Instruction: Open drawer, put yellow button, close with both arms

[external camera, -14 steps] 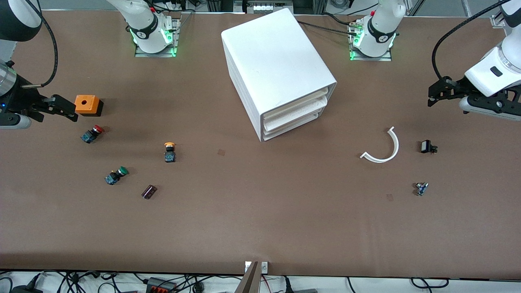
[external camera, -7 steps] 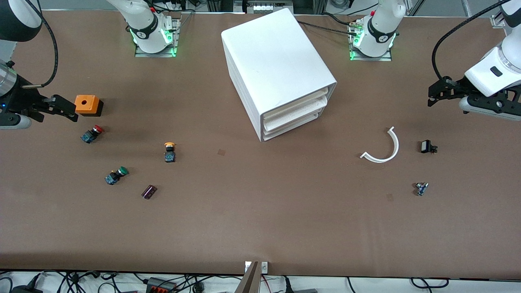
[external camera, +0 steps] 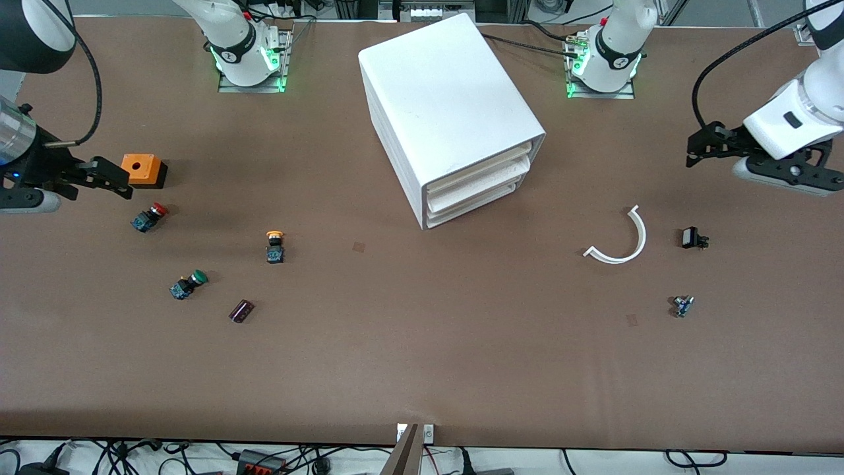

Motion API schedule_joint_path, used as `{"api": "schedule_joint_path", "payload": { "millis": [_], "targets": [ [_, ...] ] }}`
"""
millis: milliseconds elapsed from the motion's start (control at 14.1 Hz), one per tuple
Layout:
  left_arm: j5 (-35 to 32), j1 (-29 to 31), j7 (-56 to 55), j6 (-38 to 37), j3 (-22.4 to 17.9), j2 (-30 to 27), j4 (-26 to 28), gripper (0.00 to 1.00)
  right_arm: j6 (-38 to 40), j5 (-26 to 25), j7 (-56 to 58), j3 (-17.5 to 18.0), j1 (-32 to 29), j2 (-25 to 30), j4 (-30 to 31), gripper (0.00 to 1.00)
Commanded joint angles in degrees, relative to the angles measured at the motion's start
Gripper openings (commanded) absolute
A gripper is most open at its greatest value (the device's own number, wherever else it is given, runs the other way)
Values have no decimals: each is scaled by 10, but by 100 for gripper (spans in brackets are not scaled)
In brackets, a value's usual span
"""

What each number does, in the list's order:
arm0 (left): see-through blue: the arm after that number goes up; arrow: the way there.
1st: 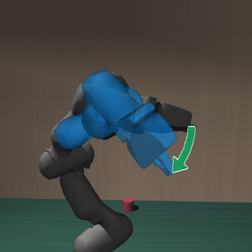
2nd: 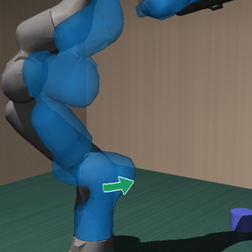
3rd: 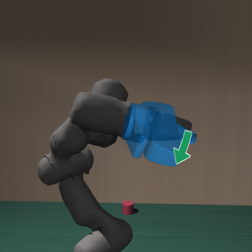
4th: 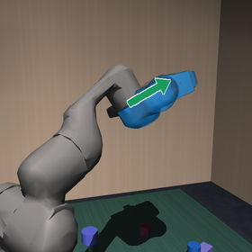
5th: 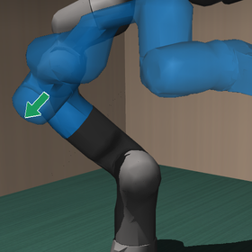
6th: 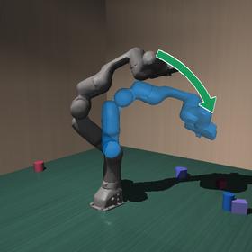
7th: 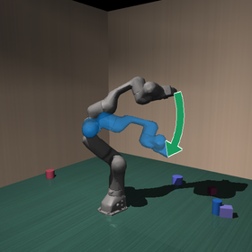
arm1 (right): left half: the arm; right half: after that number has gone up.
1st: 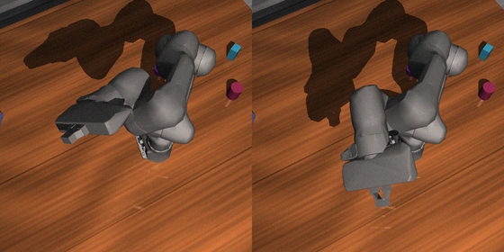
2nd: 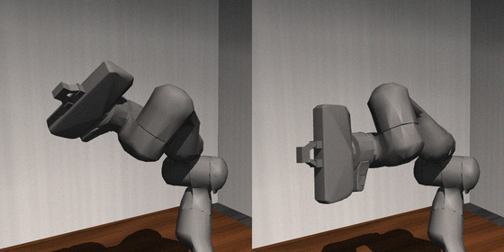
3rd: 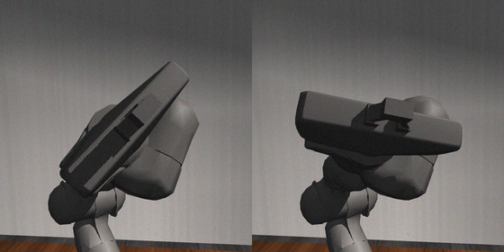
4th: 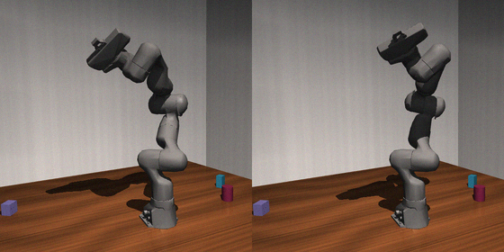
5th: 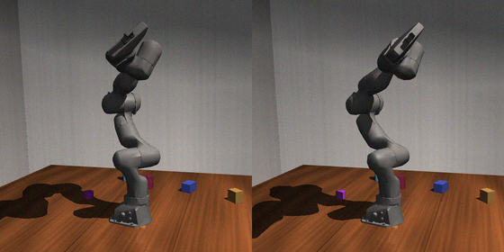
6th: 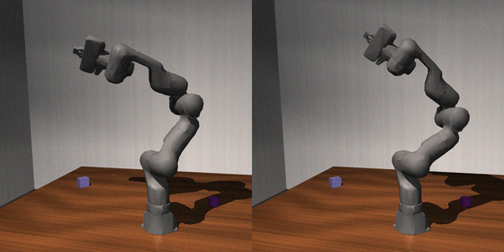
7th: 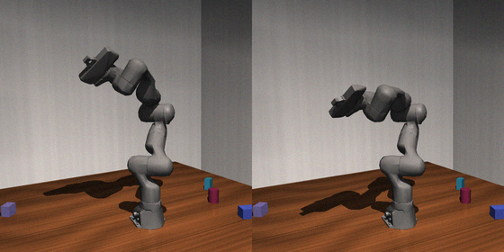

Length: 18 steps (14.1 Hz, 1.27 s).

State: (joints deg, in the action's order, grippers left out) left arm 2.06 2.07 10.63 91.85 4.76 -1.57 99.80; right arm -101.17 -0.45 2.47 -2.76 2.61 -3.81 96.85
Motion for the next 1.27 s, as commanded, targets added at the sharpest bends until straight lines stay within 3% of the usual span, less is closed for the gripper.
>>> {"api": "schedule_joint_path", "payload": {
  "millis": [0, 283, 637, 920, 1204],
  "targets": [
    [61, -6, 14, -66, 2, 29, -18, 100, -20, 11, -2, 1, 18, -20, 3, 100],
    [234, -11, 16, -135, 2, 96, -16, 100, -49, 16, -4, 1, 53, -77, 2, 100],
    [455, -13, 180, -65, 2, 228, -9, 100, -82, 16, -10, 1, 100, -170, 7, 100],
    [583, -15, 302, -47, 7, 269, 66, 100, -111, 19, -9, 1, 122, -217, 9, 100],
    [599, -15, 366, -50, 36, 266, 129, 73, -136, 19, -10, 1, 136, -278, 9, 100]
  ]
}}
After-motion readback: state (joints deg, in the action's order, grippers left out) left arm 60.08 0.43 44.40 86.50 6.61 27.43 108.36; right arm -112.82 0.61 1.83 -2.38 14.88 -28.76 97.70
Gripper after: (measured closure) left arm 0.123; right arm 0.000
